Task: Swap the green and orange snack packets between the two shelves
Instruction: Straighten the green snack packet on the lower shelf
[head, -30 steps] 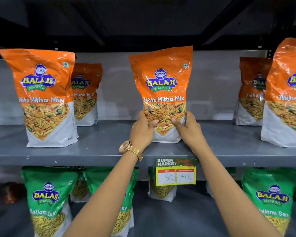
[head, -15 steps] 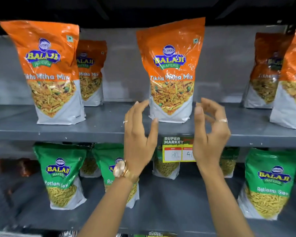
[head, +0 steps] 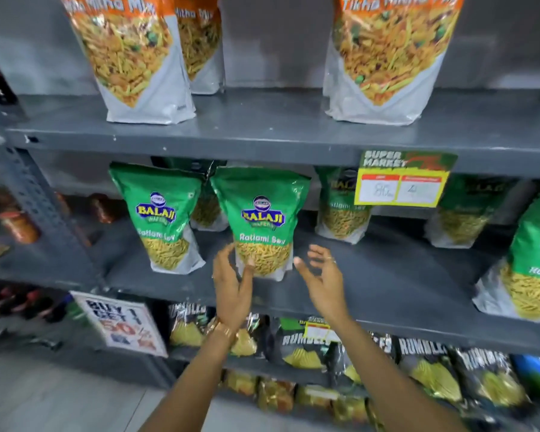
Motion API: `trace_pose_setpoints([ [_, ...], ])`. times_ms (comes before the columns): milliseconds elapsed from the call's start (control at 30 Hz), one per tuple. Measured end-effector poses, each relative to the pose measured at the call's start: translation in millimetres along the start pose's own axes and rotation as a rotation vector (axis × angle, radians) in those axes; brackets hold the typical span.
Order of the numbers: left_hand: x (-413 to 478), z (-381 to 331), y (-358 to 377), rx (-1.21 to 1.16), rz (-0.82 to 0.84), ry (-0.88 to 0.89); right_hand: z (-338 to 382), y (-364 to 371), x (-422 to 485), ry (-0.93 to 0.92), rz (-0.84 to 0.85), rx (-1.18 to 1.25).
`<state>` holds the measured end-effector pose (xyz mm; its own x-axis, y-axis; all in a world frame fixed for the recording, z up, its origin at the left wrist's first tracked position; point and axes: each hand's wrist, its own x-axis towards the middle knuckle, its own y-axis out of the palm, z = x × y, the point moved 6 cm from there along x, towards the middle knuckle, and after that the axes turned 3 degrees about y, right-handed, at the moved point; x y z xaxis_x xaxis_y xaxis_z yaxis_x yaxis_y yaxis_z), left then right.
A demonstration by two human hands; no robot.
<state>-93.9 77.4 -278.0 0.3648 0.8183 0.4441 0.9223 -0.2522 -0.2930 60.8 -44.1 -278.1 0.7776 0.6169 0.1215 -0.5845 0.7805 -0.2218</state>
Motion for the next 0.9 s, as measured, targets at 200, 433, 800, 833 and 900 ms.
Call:
trace_pose_setpoints([
  [200, 29, 53, 21, -0.059, 0.382, -0.300, -24, 59, 36, 0.138, 0.195, -0.007],
  [433, 27, 53, 33, -0.073, 0.268, -0.293, -53, 37, 33, 0.145, -0.005, -0.059],
  [800, -7, 13, 112, 0.057, 0.398, -0.202, -76, -67, 17, 0.164, -0.165, -0.122],
  [833, -9, 10, 118, 0.066, 0.407, -0.199, -77, -75, 17, 0.164, -0.177, -0.122],
  [900, -12, 4, 132, 0.079, 0.432, -0.189, -81, -90, 16, 0.171, -0.197, -0.117],
])
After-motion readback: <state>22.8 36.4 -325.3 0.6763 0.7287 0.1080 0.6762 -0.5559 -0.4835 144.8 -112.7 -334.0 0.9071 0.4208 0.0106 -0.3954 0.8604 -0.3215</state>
